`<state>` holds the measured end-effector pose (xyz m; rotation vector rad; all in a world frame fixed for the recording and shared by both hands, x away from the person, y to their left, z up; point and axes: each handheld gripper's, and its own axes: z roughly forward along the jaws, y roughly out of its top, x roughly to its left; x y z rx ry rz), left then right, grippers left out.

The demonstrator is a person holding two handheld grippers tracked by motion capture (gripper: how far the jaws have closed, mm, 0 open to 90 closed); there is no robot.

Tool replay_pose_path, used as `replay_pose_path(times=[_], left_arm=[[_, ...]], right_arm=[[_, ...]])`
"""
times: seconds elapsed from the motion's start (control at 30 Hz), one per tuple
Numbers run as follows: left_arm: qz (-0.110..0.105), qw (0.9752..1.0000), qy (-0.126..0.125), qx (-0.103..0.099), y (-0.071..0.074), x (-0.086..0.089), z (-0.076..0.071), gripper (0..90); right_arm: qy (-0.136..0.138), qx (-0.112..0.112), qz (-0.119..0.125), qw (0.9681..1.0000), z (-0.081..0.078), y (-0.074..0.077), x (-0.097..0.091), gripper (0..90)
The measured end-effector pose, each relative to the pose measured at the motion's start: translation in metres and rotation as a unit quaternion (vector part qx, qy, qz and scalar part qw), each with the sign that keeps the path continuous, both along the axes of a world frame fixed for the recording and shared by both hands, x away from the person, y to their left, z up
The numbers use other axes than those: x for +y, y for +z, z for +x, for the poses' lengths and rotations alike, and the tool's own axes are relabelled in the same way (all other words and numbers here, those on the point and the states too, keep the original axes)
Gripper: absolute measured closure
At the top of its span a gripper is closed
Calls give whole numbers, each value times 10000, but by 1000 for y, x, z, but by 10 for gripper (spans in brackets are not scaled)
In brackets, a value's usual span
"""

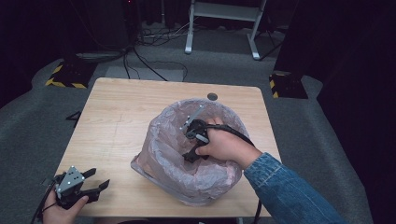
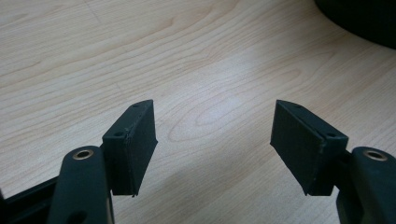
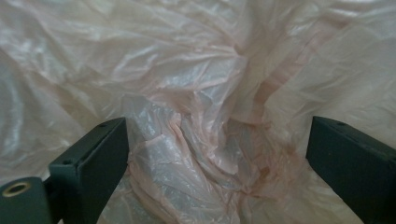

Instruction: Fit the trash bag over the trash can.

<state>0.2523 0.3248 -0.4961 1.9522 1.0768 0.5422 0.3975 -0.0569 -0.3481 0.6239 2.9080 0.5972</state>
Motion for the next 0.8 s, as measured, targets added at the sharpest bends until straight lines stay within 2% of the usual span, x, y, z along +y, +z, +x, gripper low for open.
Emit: replay_pose_path(times=[0.13, 0.2, 0.3, 0.37, 0.5, 0.63, 0.8], left_arm=[[7, 10000, -2, -8, 0, 1, 0, 309], [-11, 10000, 3, -14, 0, 1, 0, 309], [-34, 10000, 18, 7, 0, 1, 0, 309], [-20, 10000, -7, -6, 0, 1, 1, 309], [-27, 10000, -50, -20, 0, -1, 4, 308], [-22, 10000, -89, -12, 0, -2, 6, 307], [-30, 10000, -74, -13, 0, -2, 5, 307]], right_arm=[[-36, 39, 48, 10000, 0, 1, 0, 85], [-129, 38, 243, 9996, 1, 6, 0, 152], [-187, -29, 612, 9979, 2, 16, 0, 155], [-172, -65, 775, 9968, 0, 23, 0, 155], [-44, -89, 800, 9967, -2, 40, -2, 175], [148, -225, 681, 9973, -5, 54, -8, 179], [219, -385, 1048, 9935, -12, 71, -11, 177]])
